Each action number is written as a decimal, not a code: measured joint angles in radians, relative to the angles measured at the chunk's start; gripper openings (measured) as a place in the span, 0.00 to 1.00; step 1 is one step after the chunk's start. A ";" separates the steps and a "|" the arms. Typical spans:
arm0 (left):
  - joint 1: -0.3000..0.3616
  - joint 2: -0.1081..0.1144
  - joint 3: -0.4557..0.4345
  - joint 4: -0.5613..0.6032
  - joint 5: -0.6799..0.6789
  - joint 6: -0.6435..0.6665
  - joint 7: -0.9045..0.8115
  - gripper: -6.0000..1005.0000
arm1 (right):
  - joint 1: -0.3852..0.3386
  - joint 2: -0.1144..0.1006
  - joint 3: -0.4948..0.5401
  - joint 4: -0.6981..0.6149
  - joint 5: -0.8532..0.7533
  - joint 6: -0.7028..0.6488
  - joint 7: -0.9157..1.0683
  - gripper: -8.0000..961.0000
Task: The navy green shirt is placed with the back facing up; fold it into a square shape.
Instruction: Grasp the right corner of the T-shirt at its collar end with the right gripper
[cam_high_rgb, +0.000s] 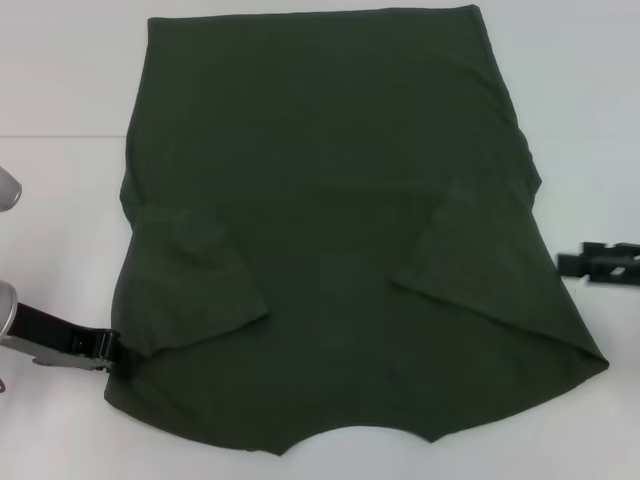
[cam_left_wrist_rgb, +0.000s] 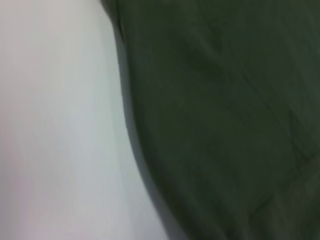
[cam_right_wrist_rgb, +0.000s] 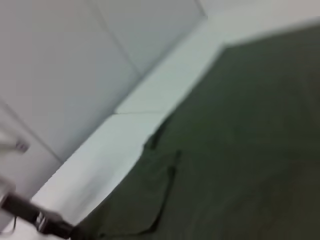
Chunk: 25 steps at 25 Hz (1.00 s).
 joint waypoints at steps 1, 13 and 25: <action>0.000 0.001 -0.002 0.000 0.000 0.001 0.004 0.05 | 0.018 -0.021 0.010 -0.023 -0.028 -0.025 0.113 0.95; -0.008 0.010 -0.004 0.000 -0.002 0.009 0.030 0.05 | 0.251 -0.074 0.144 -0.067 -0.592 -0.177 0.530 0.95; -0.002 0.011 -0.004 -0.002 -0.003 0.003 0.045 0.05 | 0.247 -0.069 0.089 0.087 -0.673 -0.012 0.534 0.95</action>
